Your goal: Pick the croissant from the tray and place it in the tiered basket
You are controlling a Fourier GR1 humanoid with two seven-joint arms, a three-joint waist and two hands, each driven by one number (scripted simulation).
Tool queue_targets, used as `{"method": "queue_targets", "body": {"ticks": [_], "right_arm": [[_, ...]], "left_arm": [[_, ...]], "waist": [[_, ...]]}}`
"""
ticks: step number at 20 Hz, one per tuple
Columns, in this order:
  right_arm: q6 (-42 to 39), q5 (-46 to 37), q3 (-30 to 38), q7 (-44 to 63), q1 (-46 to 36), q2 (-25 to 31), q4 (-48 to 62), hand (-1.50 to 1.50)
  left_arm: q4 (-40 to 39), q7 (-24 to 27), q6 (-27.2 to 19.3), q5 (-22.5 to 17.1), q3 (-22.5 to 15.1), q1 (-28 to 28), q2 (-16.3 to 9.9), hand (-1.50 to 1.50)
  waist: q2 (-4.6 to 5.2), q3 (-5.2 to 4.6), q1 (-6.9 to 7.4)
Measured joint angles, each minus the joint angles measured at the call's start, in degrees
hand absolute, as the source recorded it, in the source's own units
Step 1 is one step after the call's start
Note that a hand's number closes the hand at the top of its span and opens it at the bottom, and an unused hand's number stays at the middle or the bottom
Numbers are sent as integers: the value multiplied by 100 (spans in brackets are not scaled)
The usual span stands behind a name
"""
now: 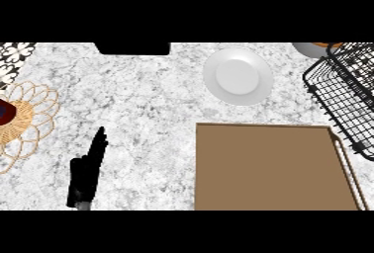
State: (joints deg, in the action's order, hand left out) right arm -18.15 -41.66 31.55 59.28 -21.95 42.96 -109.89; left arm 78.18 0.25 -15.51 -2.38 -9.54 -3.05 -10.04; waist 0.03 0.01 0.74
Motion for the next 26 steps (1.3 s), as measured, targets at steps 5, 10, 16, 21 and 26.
{"method": "queue_targets", "body": {"ticks": [5, 10, 16, 21, 26], "right_arm": [[241, -130, -165, -405, -554, 127, 1303, 150], [572, -209, -352, -845, -814, 140, 2290, 150], [1221, -551, -718, -1173, -1213, -27, 3562, 150], [1848, -692, -732, -1613, -1466, -77, 4686, 150], [2643, -353, -321, -2058, -1738, -339, 5537, -150]], "left_arm": [[167, -127, -22, 93, -48, -60, 47, 0], [45, -38, 10, 126, 47, -2, 108, 0], [43, 31, 133, 143, 99, -36, 94, 0], [31, 16, 134, 203, 136, -4, 146, 0], [71, 17, 142, 239, 131, -38, 175, 0]], "waist": [[8, 0, 22], [2, 5, -1], [6, 9, 19], [5, 13, 15], [15, 15, 36]]}}
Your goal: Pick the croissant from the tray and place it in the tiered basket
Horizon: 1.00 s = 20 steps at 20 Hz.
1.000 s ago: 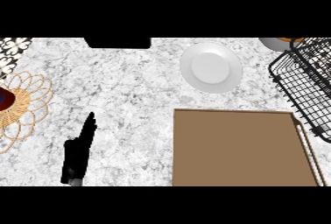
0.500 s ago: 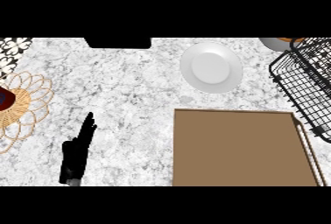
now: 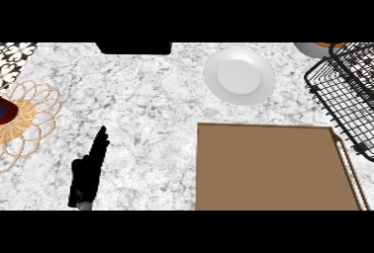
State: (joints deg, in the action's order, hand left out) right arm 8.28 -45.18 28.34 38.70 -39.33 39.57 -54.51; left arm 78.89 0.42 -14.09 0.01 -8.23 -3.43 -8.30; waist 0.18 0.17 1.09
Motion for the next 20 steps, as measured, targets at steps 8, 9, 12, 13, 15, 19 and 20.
{"method": "queue_targets", "body": {"ticks": [8, 9, 12, 13, 15, 19, 20], "right_arm": [[801, 1042, 799, -860, -197, -314, 318, -150], [898, 1154, 874, -974, -237, -335, 335, -150], [1185, 1483, 1133, -1361, -260, -327, 320, -150], [1307, 1553, 1205, -1469, -211, -329, 253, -150], [1629, 1505, 1280, -1472, -154, -259, 60, -150], [2164, 1369, 1532, -1240, 258, -116, -469, -150], [2192, 1349, 1616, -1081, 392, -52, -663, -150]], "left_arm": [[-10, -58, 70, -39, 115, 13, -54, 0], [-57, -30, 82, -47, 135, 28, -47, 0], [69, -50, 11, 41, 37, -72, 34, 0], [66, -99, 0, 52, 41, -44, 41, 0], [56, -138, -33, 76, 50, -39, 53, 0], [128, -127, -22, 68, 82, -154, 23, 0], [147, -124, -20, 52, 110, -194, 8, 0]], "waist": [[-48, -67, -55], [-47, -58, -57], [-38, -40, -55], [-36, -40, -64], [-36, -28, -90], [-51, -21, -156], [-62, -22, -193]]}}
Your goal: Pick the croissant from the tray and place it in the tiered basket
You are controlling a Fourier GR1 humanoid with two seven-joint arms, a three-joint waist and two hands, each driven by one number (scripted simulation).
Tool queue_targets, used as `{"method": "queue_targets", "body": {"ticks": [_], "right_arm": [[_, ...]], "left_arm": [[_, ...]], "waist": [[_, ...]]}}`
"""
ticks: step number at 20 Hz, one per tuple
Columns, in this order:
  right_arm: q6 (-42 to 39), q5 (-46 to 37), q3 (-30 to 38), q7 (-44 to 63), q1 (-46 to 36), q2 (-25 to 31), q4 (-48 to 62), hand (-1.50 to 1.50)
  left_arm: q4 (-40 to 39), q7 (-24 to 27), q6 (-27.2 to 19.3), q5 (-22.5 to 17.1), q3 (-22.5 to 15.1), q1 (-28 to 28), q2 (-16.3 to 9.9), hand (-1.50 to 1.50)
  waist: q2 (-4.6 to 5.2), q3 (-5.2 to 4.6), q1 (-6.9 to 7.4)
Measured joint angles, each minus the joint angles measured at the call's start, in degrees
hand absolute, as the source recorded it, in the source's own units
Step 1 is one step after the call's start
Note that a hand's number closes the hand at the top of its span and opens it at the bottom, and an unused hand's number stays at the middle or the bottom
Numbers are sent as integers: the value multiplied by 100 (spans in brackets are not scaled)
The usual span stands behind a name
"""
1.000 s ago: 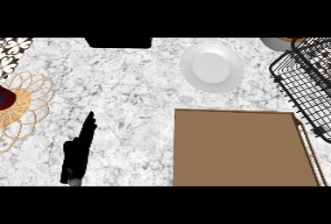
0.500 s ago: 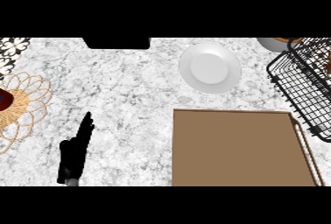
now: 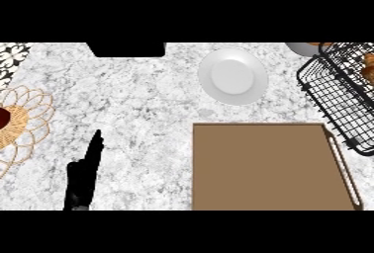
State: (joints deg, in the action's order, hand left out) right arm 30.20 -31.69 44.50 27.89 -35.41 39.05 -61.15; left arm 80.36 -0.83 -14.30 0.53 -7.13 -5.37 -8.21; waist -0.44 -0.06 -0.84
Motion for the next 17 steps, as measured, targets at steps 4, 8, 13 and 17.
{"method": "queue_targets", "body": {"ticks": [4, 8, 13, 17], "right_arm": [[-104, 120, 474, 555, 716, 145, -904, -150], [-616, 566, 1163, 902, 1678, 132, -1995, -150], [-1508, 1396, 2244, 1079, 2959, -198, -3309, -150], [-2395, 2337, 3206, 1127, 3853, -541, -4165, -150]], "left_arm": [[53, -76, -10, -23, 48, -65, -12, 0], [60, 7, -14, -61, 141, -157, -37, 0], [119, 85, -38, -110, 220, -296, -26, 0], [169, 84, 3, -160, 275, -371, -63, 0]], "waist": [[-23, -2, -112], [-49, -2, -236], [-74, 1, -361], [-81, 2, -414]]}}
